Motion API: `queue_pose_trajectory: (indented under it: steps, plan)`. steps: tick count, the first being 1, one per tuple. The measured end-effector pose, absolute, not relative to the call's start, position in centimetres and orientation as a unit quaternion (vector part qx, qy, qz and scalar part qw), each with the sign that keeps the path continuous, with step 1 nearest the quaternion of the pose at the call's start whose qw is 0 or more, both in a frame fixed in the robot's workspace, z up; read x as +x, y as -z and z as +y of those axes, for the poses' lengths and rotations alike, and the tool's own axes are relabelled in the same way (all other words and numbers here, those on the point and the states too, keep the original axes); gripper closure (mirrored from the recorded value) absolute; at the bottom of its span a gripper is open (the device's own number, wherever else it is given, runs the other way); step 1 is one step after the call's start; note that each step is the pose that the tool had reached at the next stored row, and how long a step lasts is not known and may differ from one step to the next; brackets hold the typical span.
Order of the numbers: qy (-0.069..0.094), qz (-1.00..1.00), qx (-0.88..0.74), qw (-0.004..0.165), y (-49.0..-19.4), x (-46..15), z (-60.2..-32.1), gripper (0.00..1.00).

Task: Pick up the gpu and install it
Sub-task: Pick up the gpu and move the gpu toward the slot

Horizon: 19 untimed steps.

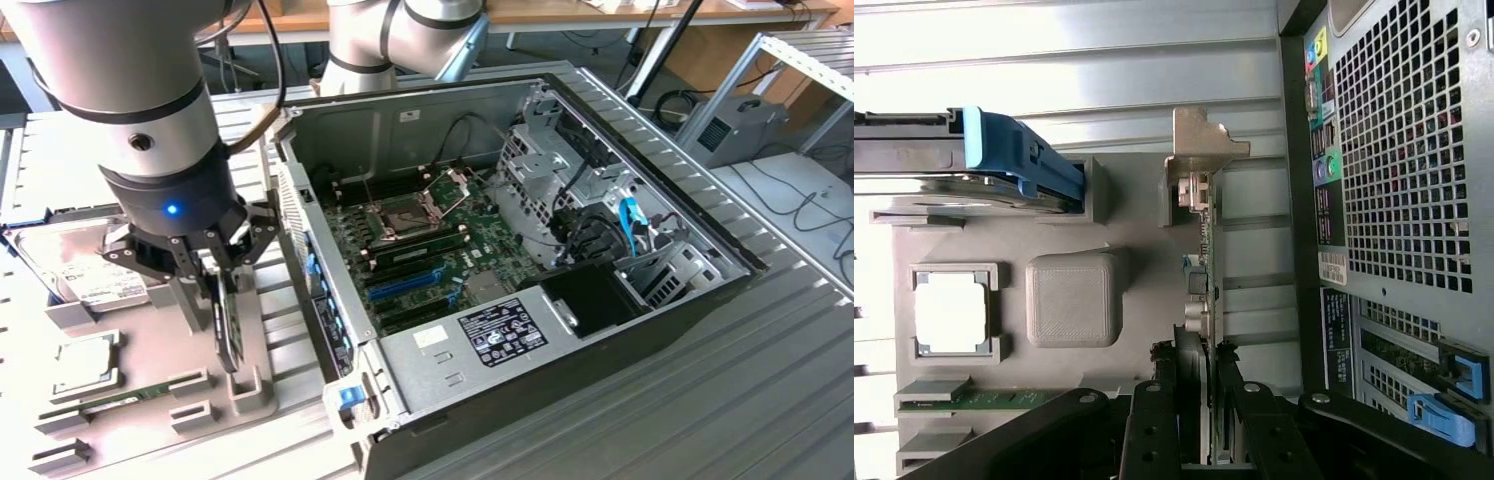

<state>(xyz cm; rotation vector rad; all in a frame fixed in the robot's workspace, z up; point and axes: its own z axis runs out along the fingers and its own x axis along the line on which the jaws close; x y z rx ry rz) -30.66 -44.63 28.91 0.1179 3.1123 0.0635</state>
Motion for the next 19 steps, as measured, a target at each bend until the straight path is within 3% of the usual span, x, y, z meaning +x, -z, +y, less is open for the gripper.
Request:
queue_pose_trajectory:
  steps: [19]
  plan:
    - [-0.020,0.999,0.038,0.013,-29.40,-30.66,-44.63,0.74]
